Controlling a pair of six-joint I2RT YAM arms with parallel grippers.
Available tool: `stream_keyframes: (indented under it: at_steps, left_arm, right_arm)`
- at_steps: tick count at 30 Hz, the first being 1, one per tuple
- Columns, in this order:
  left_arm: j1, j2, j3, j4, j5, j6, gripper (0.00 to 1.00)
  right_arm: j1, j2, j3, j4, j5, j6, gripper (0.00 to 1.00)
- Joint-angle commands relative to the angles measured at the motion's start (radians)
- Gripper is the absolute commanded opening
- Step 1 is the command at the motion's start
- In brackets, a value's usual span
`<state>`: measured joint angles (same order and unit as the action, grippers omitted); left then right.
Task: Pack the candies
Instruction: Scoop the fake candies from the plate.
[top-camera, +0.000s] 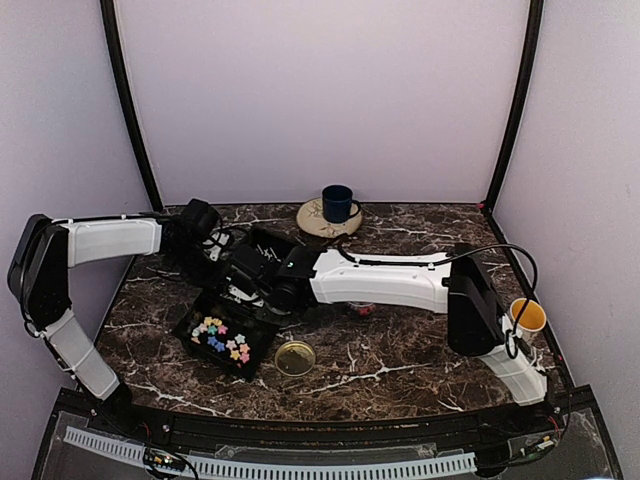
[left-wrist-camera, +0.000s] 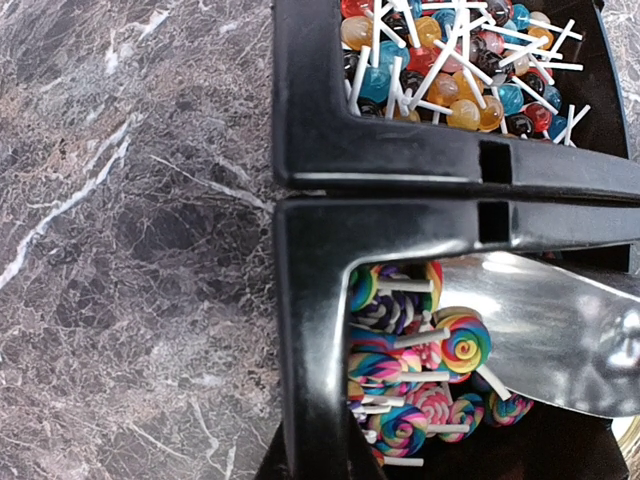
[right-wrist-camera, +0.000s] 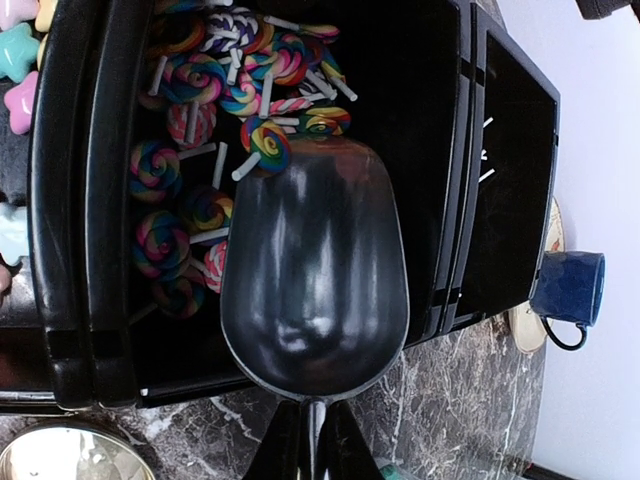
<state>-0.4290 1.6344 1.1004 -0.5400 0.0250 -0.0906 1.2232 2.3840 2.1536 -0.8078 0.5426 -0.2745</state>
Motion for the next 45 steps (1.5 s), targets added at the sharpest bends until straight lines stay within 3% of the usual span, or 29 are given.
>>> stream_keyframes:
  at_steps: [1,8,13,15,21,26,37,45]
  left_arm:
    - [-0.033,-0.104,-0.004,0.16,0.208,0.008,0.0]
    - [-0.034,-0.146,-0.041,0.225,0.24,0.018,0.0]
    - [-0.033,-0.161,-0.053,0.232,0.223,0.021,0.0]
    - [-0.033,-0.153,-0.05,0.218,0.192,0.023,0.0]
    - [-0.033,-0.118,-0.019,0.148,0.081,0.019,0.0]
    - [-0.032,-0.122,-0.027,0.161,0.055,0.013,0.0]
    - [-0.029,-0.097,-0.024,0.13,-0.024,0.002,0.0]
    - [-0.028,-0.101,-0.026,0.161,0.051,0.012,0.0]
  right_arm:
    - [-0.01,0.025,-0.059,0.15,-0.143,-0.009,0.0]
    - [-0.012,0.016,-0.09,0.233,-0.278,0.017,0.0]
    - [-0.028,-0.083,-0.246,0.411,-0.395,0.05,0.0]
    - [-0.029,-0.086,-0.226,0.363,-0.363,0.051,0.0]
    - [-0.029,-0.039,-0.01,0.003,-0.09,0.052,0.0]
    - [-0.021,-0.035,0.058,-0.164,0.034,0.056,0.0]
    - [0.017,-0.055,0.029,-0.267,0.085,0.063,0.0]
    - [0.017,-0.018,0.029,-0.26,0.051,0.04,0.0]
